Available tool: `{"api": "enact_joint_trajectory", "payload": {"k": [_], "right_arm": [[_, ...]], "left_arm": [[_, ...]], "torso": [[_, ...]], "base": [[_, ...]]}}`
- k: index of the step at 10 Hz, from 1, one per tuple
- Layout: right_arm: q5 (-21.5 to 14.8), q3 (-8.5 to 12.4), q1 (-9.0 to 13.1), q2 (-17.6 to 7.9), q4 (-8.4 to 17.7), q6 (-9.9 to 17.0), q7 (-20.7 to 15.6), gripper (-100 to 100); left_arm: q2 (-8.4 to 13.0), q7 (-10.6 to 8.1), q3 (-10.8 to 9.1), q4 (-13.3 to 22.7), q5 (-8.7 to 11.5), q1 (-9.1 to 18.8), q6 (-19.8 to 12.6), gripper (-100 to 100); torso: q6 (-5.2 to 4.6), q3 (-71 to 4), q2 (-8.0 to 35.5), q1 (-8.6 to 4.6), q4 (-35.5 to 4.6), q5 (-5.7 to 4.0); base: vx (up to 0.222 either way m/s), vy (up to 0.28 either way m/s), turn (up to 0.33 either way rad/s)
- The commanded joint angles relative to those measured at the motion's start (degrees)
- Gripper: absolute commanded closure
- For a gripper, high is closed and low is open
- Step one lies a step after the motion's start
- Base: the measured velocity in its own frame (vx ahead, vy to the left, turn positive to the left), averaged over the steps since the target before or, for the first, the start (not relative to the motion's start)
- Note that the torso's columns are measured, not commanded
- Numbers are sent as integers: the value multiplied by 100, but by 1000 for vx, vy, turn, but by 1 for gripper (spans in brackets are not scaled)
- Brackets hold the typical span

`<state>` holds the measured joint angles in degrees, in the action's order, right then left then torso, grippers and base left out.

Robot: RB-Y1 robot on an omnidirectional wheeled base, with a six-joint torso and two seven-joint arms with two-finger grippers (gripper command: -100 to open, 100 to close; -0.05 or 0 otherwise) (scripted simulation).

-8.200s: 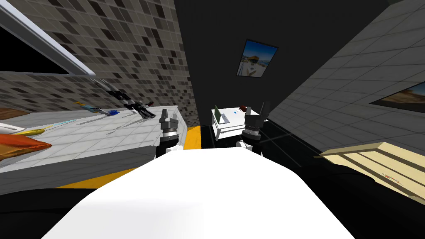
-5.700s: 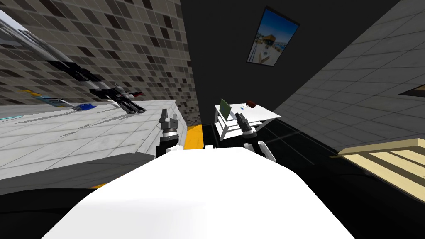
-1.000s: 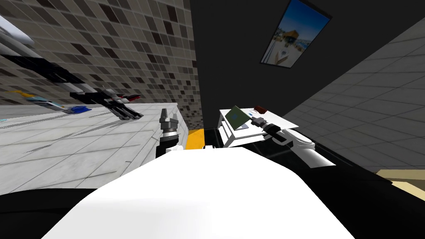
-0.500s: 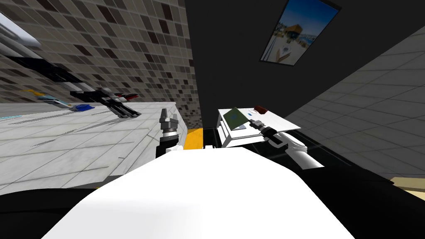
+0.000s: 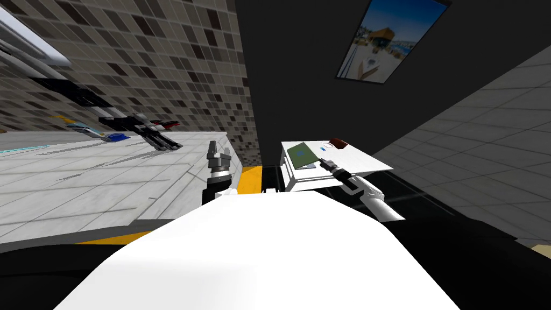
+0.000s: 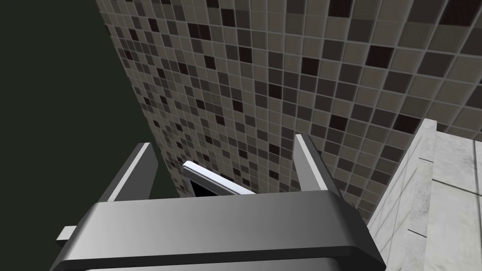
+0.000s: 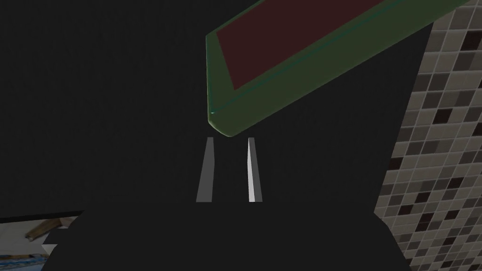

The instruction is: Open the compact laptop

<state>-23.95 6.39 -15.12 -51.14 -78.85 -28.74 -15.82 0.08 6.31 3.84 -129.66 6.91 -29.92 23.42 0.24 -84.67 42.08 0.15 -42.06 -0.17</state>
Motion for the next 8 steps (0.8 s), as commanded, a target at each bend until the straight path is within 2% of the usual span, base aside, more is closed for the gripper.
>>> {"api": "enact_joint_trajectory", "payload": {"k": [1, 5, 6, 7, 8], "right_arm": [[67, 44, -59, -272, -122, 9, 210, -100], [202, 132, -176, -815, -365, 26, 631, -100], [224, 146, -195, -906, -406, 29, 701, -100], [214, 139, -169, -856, -343, 6, 648, -100], [217, 142, -169, -868, -345, 2, 669, 0]], "left_arm": [[-1, 0, 1, 0, 0, -1, 0, 0], [-2, 0, 1, 0, 0, -1, 0, 0], [-1, 0, 1, 0, 0, -1, 0, 0], [-1, 0, 1, 0, 0, 0, 0, 0], [-1, 0, 1, 0, 0, 0, 0, 0]], "torso": [[-15, 1, 5, 17, -11, 18], [-23, 11, 21, -19, -22, 15], [-24, 12, 23, -23, -23, 15], [-23, 12, 22, -21, -23, 15], [-23, 13, 24, -25, -23, 13]], "base": [[18, 39, -85], [28, 51, -68], [23, 42, -55], [11, 18, -8], [0, 0, 0]]}}
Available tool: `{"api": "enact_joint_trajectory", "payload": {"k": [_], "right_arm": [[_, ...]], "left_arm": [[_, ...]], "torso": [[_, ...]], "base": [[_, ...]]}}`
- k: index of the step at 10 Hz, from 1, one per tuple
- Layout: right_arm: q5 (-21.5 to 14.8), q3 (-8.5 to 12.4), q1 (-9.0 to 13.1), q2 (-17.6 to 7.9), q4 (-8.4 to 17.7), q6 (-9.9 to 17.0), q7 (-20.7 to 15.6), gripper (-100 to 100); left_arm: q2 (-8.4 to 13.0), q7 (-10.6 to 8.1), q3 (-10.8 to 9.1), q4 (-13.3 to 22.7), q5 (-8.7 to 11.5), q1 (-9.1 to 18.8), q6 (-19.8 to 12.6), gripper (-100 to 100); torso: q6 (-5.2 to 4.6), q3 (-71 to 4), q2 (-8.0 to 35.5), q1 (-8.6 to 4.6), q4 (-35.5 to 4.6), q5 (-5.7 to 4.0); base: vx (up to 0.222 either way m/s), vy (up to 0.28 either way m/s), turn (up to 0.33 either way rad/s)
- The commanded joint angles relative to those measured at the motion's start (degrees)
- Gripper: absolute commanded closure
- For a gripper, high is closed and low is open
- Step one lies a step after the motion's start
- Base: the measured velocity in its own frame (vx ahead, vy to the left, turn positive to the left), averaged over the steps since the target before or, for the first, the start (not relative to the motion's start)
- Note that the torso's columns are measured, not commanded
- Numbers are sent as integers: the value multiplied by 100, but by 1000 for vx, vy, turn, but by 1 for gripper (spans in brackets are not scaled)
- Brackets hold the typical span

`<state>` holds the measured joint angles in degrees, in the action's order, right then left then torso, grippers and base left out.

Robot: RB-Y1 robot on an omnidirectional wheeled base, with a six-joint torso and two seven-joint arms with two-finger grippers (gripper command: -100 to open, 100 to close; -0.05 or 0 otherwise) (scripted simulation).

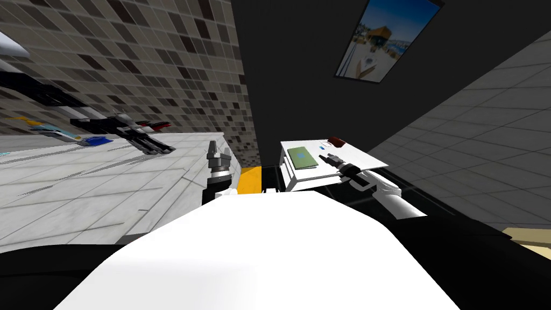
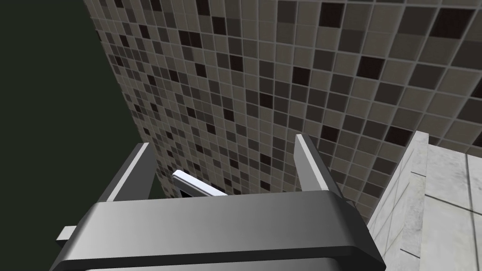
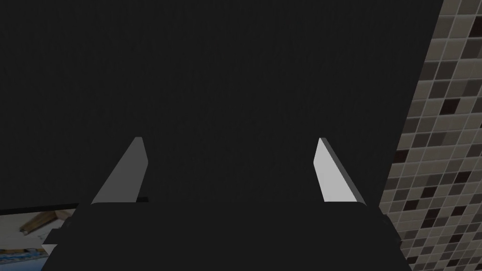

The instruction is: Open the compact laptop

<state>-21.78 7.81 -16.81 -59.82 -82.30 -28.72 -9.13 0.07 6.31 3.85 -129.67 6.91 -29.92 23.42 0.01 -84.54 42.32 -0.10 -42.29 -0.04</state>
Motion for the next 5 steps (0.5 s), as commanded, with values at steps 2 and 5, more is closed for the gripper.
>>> {"api": "enact_joint_trajectory", "payload": {"k": [2, 5], "right_arm": [[0, 0, 0, 1, 0, 0, -2, 0], [0, 0, 0, 1, 0, 0, -2, 0]], "left_arm": [[0, 0, 0, 0, 0, 0, 0, 0], [0, 0, 0, 0, 0, 0, 0, 0]], "torso": [[-1, -1, -1, 5, 0, 2], [-1, -3, -4, 11, 1, 4]], "base": [[0, 0, 0], [0, 0, 0]]}}
